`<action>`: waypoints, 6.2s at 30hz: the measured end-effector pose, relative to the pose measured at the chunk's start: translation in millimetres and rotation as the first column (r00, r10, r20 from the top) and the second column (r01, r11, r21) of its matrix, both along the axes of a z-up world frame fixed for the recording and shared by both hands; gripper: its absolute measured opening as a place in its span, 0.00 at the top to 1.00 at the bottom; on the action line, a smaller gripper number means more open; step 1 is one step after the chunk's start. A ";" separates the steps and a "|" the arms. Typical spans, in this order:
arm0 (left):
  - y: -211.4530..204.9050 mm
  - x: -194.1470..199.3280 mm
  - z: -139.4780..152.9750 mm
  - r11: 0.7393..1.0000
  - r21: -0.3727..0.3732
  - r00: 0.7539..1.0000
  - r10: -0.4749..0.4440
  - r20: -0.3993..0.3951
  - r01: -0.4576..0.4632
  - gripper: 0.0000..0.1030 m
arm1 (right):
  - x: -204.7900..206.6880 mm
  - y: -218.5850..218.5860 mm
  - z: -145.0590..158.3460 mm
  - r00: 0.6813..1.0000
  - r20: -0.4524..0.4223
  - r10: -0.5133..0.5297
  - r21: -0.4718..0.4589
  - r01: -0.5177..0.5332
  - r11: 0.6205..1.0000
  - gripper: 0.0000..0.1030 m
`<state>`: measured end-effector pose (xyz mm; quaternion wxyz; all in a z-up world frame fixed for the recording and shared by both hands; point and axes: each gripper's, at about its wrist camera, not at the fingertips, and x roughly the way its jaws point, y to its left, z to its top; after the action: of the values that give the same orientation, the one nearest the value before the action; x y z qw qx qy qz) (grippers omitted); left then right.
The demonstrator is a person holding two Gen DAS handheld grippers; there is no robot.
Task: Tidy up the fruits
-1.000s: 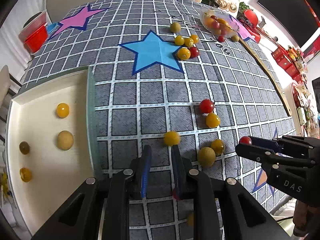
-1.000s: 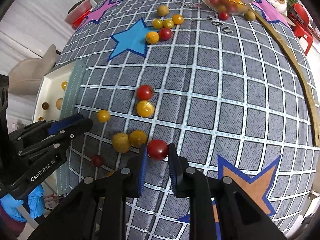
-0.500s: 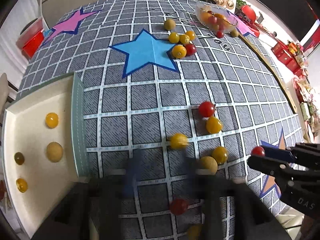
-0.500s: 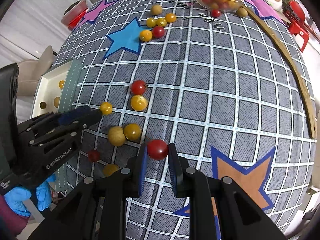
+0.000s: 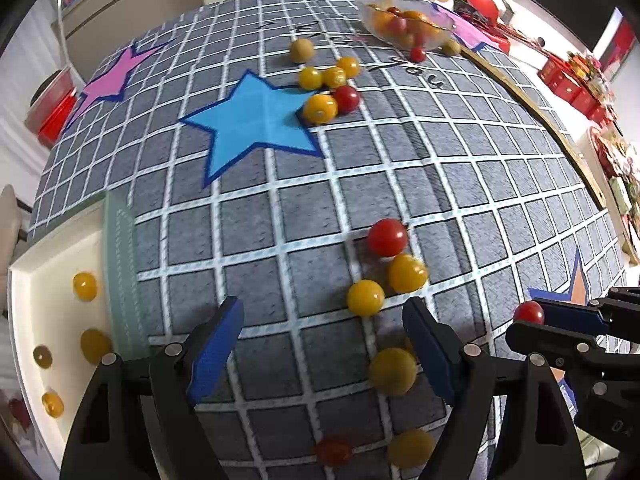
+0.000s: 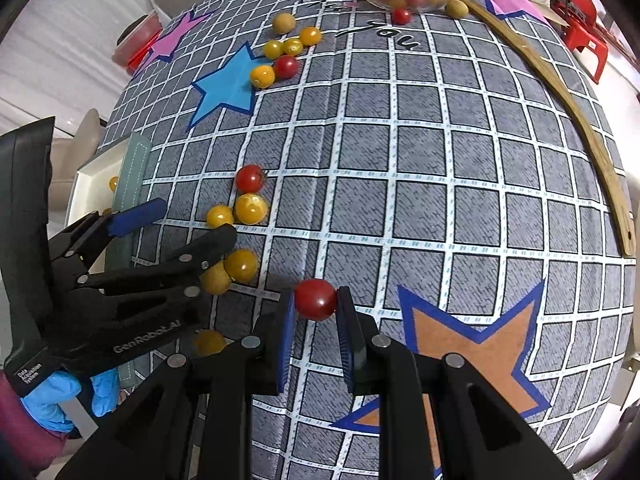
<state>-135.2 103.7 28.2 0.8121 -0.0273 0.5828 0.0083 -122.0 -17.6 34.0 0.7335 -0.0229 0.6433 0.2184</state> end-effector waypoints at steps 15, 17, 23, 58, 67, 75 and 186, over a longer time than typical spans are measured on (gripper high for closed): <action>-15.2 6.4 0.1 0.996 -0.053 0.998 -0.067 -0.009 0.067 0.80 | 6.7 -7.8 3.3 1.000 -0.001 -0.025 0.014 0.025 1.000 0.79; -10.2 4.4 2.5 0.996 -0.080 0.999 -0.044 -0.009 0.044 0.80 | 6.7 -7.5 5.0 1.000 0.002 -0.022 0.014 0.022 1.000 0.79; 10.3 -8.6 16.2 0.993 -0.120 1.000 0.023 0.012 -0.021 0.80 | 9.4 1.5 11.0 1.000 0.009 0.004 0.019 -0.004 1.000 0.79; 215.2 -173.4 4.2 0.814 0.050 0.815 0.580 0.001 -0.579 0.80 | -48.5 301.6 -1.8 0.872 -0.006 0.490 0.109 -0.486 0.867 0.79; 220.3 -176.0 -2.3 0.812 0.091 0.815 0.579 0.001 -0.577 0.80 | -49.8 328.7 -22.2 0.867 -0.002 0.499 0.058 -0.498 0.865 0.79; 218.7 -175.3 2.1 0.829 0.095 0.833 0.553 0.013 -0.552 0.33 | -52.2 338.3 -23.0 0.863 -0.006 0.505 0.068 -0.504 0.861 0.67; 25.3 -87.5 9.9 0.994 -0.055 0.995 0.089 -0.047 -0.092 0.35 | -11.7 48.8 4.9 0.992 -0.058 0.108 0.051 -0.105 0.993 0.77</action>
<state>-222.8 128.9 38.1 0.7965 -0.0768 0.5991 0.0290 -133.7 31.2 38.9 0.7014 -0.0332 0.6575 0.2731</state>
